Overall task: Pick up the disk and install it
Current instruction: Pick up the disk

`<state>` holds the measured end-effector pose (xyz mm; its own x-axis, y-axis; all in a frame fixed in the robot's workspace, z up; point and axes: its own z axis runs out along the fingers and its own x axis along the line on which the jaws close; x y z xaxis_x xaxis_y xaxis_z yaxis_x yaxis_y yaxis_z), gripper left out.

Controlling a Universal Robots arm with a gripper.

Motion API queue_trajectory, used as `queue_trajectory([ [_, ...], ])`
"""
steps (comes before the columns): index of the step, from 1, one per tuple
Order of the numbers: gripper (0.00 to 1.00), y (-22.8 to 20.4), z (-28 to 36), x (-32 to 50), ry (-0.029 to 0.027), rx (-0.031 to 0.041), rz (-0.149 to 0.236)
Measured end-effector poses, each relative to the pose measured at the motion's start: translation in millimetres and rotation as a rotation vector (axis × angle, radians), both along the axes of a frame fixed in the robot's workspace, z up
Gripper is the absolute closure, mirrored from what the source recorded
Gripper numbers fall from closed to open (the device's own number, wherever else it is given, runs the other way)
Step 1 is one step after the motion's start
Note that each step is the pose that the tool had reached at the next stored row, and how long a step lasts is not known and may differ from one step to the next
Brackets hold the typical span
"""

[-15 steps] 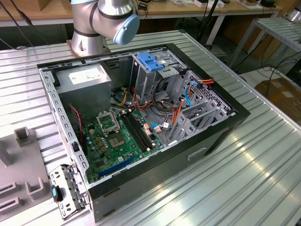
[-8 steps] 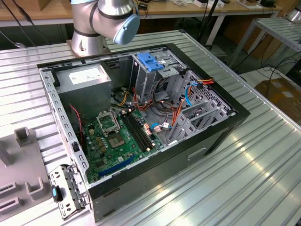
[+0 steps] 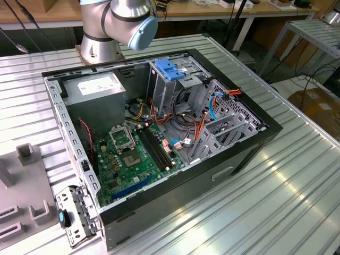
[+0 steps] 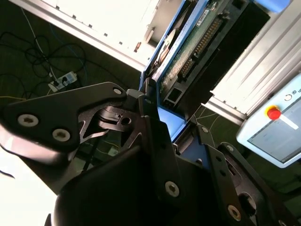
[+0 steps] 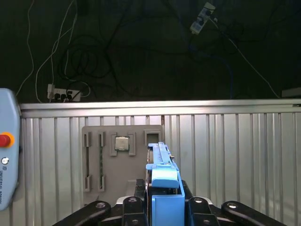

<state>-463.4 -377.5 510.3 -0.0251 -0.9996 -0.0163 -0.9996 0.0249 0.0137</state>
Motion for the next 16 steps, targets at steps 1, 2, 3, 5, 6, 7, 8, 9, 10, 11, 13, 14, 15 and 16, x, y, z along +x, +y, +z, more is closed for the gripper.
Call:
queue_trajectory([
  [1,0.63,0.0,1.1,0.0,0.0005,0.0001,0.0],
  [2,0.63,0.0,2.5,0.0,0.001,0.0,0.0],
  [3,0.63,0.0,3.6,0.0,0.0015,0.0,0.0],
  [5,0.63,0.0,5.2,0.0,0.0023,0.0,0.0],
  [6,0.63,0.0,5.8,0.0,0.0027,0.0,0.0],
  [7,0.63,0.0,5.7,0.0,0.0028,0.0001,0.0],
  [8,0.63,0.0,5.8,0.0,0.0029,0.0001,0.0],
  [9,0.63,0.0,5.8,0.0,0.003,0.0001,0.0],
  [10,0.63,0.0,5.8,0.0,0.0031,0.0,0.0],
  [11,0.63,0.0,5.9,0.0,0.0032,0.0,0.0],
  [13,0.63,0.0,5.9,0.0,0.0033,0.0,0.0],
  [14,0.63,0.0,5.9,0.0,0.0034,0.0,0.0],
  [15,0.63,0.0,5.9,0.0,0.0034,0.0,0.0],
  [16,0.63,0.0,5.9,0.1,0.0034,0.0,0.0],
])
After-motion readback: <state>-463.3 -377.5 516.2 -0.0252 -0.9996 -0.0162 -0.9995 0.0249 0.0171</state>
